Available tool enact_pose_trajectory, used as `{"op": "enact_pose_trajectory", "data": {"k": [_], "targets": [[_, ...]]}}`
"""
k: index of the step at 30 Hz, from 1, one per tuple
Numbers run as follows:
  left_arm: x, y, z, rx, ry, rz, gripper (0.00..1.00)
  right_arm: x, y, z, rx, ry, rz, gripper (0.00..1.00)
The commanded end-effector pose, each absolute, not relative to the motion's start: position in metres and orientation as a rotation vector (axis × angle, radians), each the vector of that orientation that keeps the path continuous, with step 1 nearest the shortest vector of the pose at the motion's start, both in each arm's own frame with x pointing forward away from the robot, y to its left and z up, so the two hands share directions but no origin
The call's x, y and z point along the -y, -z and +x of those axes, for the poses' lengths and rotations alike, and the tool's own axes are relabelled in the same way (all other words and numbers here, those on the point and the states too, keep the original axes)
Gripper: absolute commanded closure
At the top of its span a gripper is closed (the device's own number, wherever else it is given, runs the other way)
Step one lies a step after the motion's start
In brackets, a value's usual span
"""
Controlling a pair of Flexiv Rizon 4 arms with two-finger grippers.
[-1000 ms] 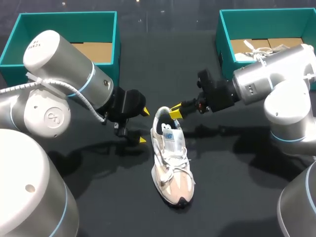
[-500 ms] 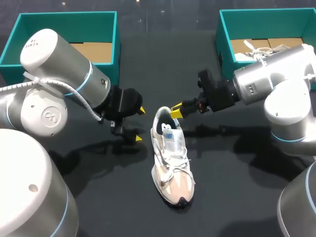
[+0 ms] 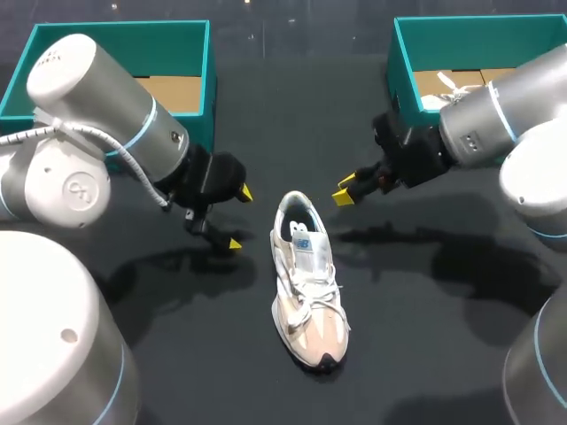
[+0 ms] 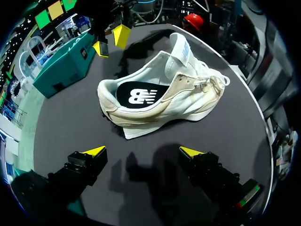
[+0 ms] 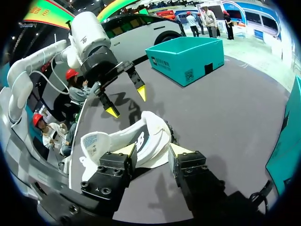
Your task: Take the shoe out of the shoebox, open the shoe tongue, remove and reinsert the insole, then place the shoe into the shoebox
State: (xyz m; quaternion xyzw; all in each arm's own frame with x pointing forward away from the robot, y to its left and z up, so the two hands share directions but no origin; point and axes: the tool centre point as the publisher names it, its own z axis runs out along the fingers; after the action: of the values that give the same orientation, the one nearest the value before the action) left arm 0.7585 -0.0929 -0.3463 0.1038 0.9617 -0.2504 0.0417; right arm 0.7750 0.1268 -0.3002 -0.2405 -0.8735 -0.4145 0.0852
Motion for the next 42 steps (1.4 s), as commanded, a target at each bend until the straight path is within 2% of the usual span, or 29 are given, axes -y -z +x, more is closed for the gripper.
{"op": "enact_pose_trajectory", "data": {"k": [1, 17, 19, 20, 21, 22, 26, 39, 42], "targets": [[0.072, 0.333, 0.762, -2.958, 0.771, 0.381, 0.0, -0.112, 0.286, 0.771, 2.669, 1.121, -0.731, 0.56], [0.006, 0.309, 0.777, -2.976, 0.646, 0.589, 0.0, -0.094, 0.264, 0.772, 2.814, 0.725, -0.968, 0.58], [0.001, 0.305, 0.777, -2.971, 0.617, 0.619, 0.0, -0.093, 0.261, 0.772, 2.824, 0.688, -1.008, 0.63], [-0.001, 0.303, 0.777, -2.969, 0.615, 0.645, 0.0, -0.092, 0.258, 0.771, 2.835, 0.664, -1.036, 0.7], [-0.003, 0.301, 0.777, -2.965, 0.609, 0.654, 0.0, -0.092, 0.256, 0.771, 2.841, 0.64, -1.059, 0.82], [-0.005, 0.299, 0.778, -2.962, 0.592, 0.67, 0.0, -0.092, 0.253, 0.771, 2.847, 0.62, -1.082, 1.0], [-0.01, 0.295, 0.779, -2.956, 0.555, 0.715, 0.0, -0.094, 0.245, 0.768, 2.834, 0.443, -1.337, 1.0], [-0.01, 0.295, 0.779, -2.956, 0.555, 0.715, 0.0, -0.094, 0.245, 0.768, 2.834, 0.443, -1.337, 1.0], [-0.01, 0.295, 0.779, -2.956, 0.555, 0.715, 0.0, -0.112, 0.25, 0.764, 2.854, 0.393, -1.396, 1.0]]}}
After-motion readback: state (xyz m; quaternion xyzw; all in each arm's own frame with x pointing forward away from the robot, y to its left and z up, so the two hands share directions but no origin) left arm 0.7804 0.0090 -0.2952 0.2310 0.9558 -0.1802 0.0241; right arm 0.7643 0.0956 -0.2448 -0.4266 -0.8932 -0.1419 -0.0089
